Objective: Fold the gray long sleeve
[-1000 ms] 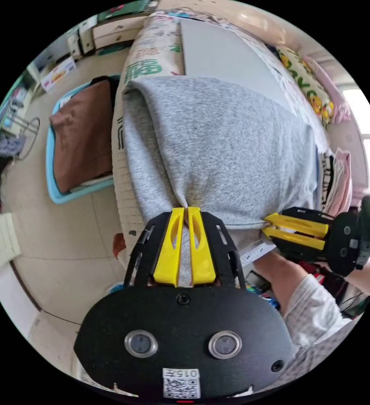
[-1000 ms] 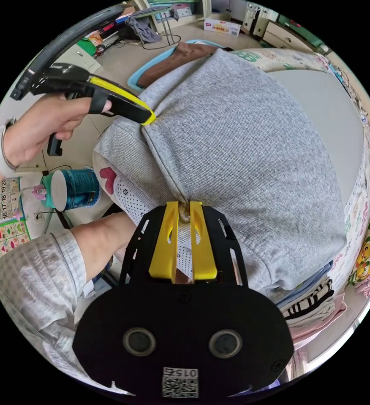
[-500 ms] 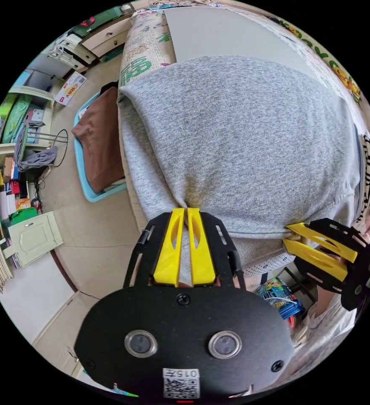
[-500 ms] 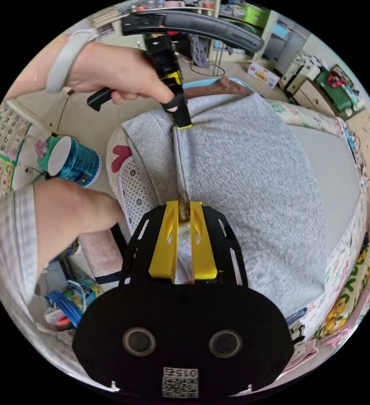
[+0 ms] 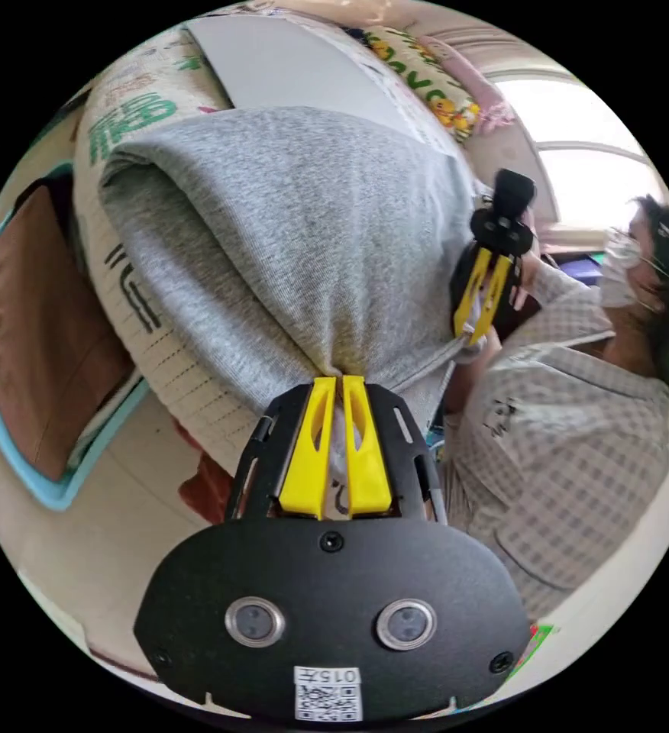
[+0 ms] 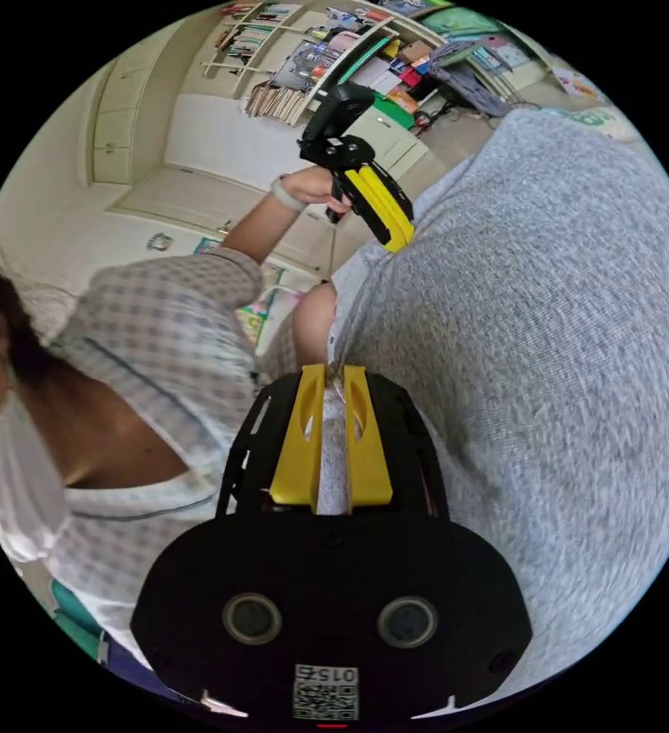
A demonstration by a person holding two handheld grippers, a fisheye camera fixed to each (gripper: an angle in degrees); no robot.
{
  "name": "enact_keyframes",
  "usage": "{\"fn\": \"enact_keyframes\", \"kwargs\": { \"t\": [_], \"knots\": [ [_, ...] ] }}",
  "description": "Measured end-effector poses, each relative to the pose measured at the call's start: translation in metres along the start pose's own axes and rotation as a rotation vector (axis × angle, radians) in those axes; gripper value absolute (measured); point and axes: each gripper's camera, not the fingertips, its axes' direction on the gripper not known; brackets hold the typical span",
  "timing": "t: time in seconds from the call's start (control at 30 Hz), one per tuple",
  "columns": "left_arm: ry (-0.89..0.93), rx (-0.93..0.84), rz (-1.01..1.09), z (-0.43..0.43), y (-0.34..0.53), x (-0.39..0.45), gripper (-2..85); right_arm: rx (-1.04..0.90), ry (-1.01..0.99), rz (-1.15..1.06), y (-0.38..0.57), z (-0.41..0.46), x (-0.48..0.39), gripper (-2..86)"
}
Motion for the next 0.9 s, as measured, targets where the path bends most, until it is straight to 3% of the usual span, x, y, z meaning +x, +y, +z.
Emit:
{"fn": "enact_keyframes", "kwargs": {
  "t": [0.13, 0.2, 0.37, 0.6, 0.7, 0.77, 0.9],
  "knots": [
    [0.159, 0.032, 0.262, -0.012, 0.009, -0.045, 1.0, -0.082, -0.3, 0.13, -0.016, -0.014, 0.04, 5.0],
    [0.198, 0.062, 0.364, -0.019, 0.017, -0.057, 1.1, -0.136, -0.301, 0.132, -0.022, -0.015, 0.039, 5.0],
    [0.152, 0.118, 0.523, -0.041, 0.044, -0.067, 1.0, -0.389, 0.011, 0.053, -0.054, 0.007, -0.008, 5.2],
    [0.101, 0.082, 0.615, -0.075, 0.072, -0.067, 1.0, -0.475, 0.417, 0.09, -0.064, 0.055, -0.084, 5.8],
    [0.099, -0.009, 0.553, -0.089, 0.076, -0.065, 1.0, -0.375, 0.675, 0.135, -0.061, 0.057, -0.128, 1.6],
    [0.012, 0.011, 0.477, -0.104, 0.103, -0.052, 1.2, -0.196, 0.874, 0.213, -0.041, 0.05, -0.164, 0.3],
    [-0.232, 0.205, 0.434, -0.138, 0.179, -0.001, 2.2, 0.147, 0.919, 0.205, 0.018, 0.044, -0.24, -0.4]
  ]
}}
